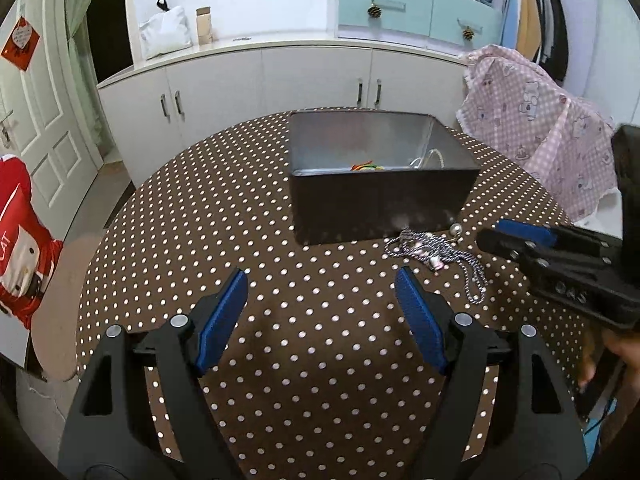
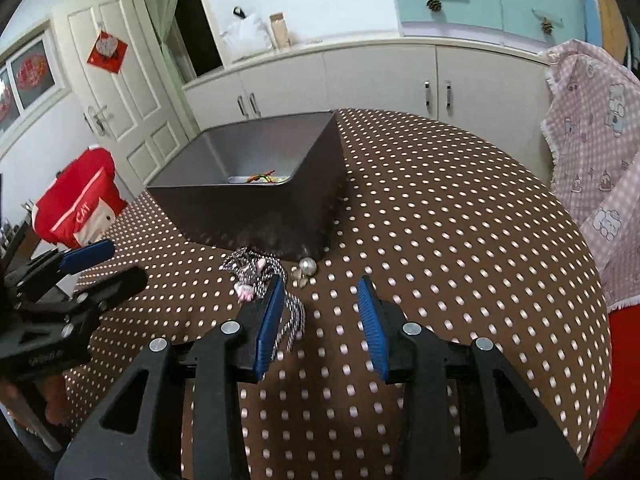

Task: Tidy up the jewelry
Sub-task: 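Grasp the silver chain with the left tool while the right tool grasps a small pink charm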

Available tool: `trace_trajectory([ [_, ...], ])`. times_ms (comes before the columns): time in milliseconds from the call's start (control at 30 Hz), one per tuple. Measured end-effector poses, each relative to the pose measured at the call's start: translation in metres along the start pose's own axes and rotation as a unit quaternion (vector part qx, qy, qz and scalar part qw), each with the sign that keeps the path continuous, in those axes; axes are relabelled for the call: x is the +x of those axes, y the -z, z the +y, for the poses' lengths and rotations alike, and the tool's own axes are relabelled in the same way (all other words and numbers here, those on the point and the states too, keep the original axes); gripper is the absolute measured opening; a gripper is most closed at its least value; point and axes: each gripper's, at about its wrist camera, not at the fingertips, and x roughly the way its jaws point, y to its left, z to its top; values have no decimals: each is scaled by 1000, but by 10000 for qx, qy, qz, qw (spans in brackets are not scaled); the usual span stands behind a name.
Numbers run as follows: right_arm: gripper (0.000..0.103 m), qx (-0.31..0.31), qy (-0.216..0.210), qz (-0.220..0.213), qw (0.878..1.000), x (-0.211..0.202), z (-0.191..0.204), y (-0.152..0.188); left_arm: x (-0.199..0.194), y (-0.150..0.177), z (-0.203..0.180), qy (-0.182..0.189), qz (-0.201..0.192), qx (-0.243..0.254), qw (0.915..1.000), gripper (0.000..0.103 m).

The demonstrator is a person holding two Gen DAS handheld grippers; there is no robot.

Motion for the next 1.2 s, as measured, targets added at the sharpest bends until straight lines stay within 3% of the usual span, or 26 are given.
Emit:
trace_trajectory([
  [167,36,-260,130,322,9991,22,9,-9,4,1,0,92,76,-19,9999,75],
  [233,17,-424,344,349,9979,23,11,-8,5,1,-4,150,90,31,9998,75],
  [300,7,-419,384,339,9978,20,8,-7,6,1,-9,230,106,119,9996,75],
  [767,7,77,238,110,9996,-20,-35,19,32,-16,-57,519,209,528,9970,75],
  [967,7,-8,150,213,9997,-15,-31,16,38,-23,-50,525,231,294,9979,75],
  [1100,7,-46,85,245,9997,-13,-27,16,50,-26,-45,553,444,212,9973,48],
  [1200,7,-30,74,245,9997,-13,-28,16,56,-26,-46,624,575,164,9963,46],
])
